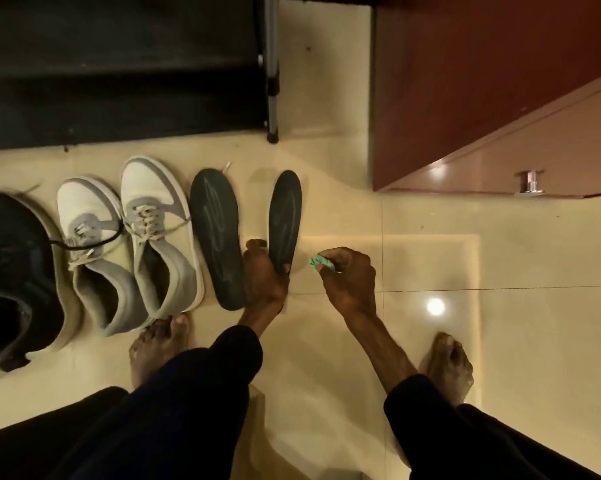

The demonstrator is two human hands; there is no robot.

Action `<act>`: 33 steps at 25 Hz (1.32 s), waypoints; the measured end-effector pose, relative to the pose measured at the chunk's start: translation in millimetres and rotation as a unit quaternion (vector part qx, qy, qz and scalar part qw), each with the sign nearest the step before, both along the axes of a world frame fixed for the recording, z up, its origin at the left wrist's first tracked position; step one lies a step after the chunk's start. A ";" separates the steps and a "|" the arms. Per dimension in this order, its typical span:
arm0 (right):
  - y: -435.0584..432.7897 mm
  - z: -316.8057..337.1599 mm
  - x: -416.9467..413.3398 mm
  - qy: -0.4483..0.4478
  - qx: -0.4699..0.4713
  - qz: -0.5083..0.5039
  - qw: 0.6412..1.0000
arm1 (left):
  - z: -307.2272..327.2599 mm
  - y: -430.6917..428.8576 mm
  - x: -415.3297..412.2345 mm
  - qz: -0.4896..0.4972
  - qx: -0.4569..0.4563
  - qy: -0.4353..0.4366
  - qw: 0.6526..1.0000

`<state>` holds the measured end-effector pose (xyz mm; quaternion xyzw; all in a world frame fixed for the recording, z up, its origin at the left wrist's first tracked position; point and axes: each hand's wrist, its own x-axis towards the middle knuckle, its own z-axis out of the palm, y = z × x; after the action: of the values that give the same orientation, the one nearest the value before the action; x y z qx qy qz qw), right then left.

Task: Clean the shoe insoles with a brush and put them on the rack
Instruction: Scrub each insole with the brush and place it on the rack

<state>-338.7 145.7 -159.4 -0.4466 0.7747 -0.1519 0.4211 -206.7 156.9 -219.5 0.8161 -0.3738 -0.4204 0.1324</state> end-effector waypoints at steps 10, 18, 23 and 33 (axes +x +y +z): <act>-8.1 220.2 3.0 0.017 -0.263 0.130 0.956 | 247.5 -26.0 26.2 0.125 0.082 0.618 0.772; 79.9 392.2 26.5 0.026 -0.409 0.184 0.893 | 436.4 43.6 48.6 0.037 -0.012 0.640 0.768; 153.6 425.2 46.2 0.077 -0.462 0.203 0.860 | 467.3 123.6 67.0 0.019 -0.022 0.634 0.773; 183.8 400.6 24.2 0.136 -0.422 0.235 0.865 | 438.3 163.8 59.5 0.060 0.003 0.664 0.745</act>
<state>-314.5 329.5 241.2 -0.7667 0.5582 -0.2989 0.1060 -147.2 320.8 218.9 0.3515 -0.1404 -0.8484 0.3701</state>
